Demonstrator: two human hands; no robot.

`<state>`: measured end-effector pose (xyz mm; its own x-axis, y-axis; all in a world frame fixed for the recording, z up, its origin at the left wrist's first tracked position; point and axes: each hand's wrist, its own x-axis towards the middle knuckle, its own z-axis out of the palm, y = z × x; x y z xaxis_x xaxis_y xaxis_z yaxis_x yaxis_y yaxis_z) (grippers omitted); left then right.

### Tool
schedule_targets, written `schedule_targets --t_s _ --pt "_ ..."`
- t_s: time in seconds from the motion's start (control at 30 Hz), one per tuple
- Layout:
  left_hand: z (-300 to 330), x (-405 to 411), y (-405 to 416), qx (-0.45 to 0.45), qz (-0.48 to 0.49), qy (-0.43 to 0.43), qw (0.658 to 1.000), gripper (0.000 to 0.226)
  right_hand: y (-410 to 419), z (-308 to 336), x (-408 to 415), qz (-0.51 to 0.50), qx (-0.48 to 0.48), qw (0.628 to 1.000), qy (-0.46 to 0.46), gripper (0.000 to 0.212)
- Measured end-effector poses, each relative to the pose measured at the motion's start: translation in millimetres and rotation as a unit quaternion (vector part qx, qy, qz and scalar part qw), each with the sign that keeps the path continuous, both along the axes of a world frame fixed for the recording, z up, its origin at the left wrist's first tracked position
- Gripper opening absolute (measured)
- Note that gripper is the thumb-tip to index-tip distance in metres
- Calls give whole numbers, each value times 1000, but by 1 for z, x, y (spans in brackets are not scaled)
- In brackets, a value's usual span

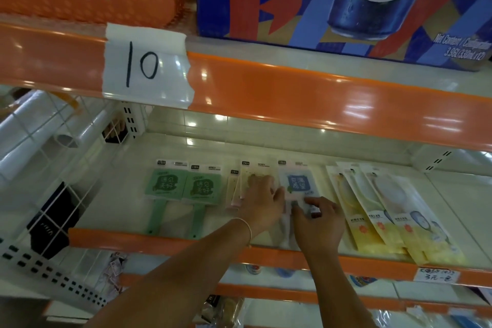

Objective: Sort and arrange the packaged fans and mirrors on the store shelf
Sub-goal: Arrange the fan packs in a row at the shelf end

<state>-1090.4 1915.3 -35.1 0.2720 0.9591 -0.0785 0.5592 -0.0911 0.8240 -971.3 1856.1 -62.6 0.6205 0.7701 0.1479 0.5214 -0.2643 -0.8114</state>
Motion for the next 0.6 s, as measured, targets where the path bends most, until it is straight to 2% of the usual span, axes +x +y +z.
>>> schedule_targets --t_s 0.17,0.33,0.43,0.5,0.6 --pt "9 -12 10 -83 86 -146 982 17 1 8 -33 32 33 999 -2 32" --pt "8 -45 13 -85 181 -223 954 23 11 4 -67 99 38 994 -22 32" --pt "3 -71 18 -82 216 -220 948 23 17 0 -90 137 54 989 2 26" --pt "-1 -90 22 -61 218 -187 956 18 21 -3 -102 163 60 985 10 21" --pt "-8 -123 29 -61 229 -161 958 22 28 -6 -119 185 42 982 19 18"
